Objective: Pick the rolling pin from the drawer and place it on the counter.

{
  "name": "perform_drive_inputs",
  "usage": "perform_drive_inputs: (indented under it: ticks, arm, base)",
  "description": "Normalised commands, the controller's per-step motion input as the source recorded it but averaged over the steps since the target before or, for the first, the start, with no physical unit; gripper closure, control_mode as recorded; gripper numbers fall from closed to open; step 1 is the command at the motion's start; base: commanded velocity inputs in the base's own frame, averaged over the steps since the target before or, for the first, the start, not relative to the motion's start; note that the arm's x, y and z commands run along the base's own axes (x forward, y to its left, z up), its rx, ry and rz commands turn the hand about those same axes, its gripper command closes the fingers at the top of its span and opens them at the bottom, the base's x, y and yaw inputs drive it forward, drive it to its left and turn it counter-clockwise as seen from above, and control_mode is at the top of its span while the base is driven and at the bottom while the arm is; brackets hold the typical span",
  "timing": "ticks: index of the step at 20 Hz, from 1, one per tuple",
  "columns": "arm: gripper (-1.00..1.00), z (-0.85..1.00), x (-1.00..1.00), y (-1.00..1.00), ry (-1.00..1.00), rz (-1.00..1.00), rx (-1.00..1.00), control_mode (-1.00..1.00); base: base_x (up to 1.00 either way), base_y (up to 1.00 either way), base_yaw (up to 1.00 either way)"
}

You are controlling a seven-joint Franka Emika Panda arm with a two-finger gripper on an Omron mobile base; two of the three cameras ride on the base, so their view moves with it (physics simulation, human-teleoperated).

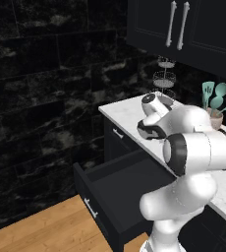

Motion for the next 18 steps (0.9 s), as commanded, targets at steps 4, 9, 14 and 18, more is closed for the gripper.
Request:
perform_drive_inputs:
  ticks: [4, 9, 14, 18]
  arm:
    - [-1.00, 1.00, -0.90, 0.31, 0.15, 0.00, -0.18, -1.00]
    - [-1.00, 1.00, -0.99, 0.36, 0.13, 0.00, -0.04, -1.00]
    - [-1.00, 0.88, -1.00, 0.35, 0.07, 0.00, 0.01, -1.00]
    - [-1.00, 0.44, -1.00, 0.64, -0.04, 0.00, 0.07, -1.00]
  base:
    - [0.00, 0.00, 0.00]
    - [0.00, 0.00, 0.00]
    - [0.00, 0.00, 0.00]
    - [0.00, 0.00, 0.00]
